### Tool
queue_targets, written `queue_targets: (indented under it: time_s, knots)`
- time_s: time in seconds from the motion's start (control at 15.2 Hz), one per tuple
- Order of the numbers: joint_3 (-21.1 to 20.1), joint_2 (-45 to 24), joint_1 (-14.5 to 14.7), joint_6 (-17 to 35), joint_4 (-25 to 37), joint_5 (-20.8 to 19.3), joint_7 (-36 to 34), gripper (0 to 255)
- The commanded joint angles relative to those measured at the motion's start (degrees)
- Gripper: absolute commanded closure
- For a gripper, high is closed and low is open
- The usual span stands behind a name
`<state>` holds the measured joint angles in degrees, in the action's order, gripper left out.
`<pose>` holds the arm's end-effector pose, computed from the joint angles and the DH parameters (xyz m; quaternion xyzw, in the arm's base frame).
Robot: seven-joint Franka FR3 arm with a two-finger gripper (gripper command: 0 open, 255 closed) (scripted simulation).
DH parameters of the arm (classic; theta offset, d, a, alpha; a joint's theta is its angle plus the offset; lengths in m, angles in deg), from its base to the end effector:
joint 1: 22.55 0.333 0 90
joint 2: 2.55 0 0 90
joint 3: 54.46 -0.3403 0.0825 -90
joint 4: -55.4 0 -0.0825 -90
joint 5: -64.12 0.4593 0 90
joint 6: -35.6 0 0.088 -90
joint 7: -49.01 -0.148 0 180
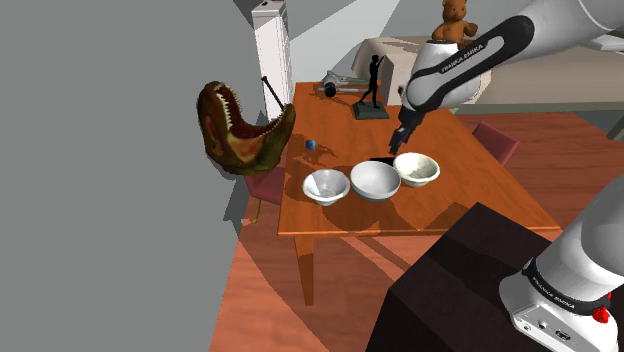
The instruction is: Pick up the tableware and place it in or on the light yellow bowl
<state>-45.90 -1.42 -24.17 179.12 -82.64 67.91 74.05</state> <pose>0.5458 -0.0966 0.2588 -0.9927 -0.1038 -0.0616 0.0042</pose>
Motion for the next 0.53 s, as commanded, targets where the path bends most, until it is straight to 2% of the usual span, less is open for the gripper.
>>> queue_targets:
  time_s: [0.0, 0.46]
  knots:
    - [0.44, -4.5, -0.36, 2.71, 1.62, 1.44, 2.12, 0]
    - [-0.46, -19.0, -2.51, 8.52, 9.64, 6.27, 7.61, 0]
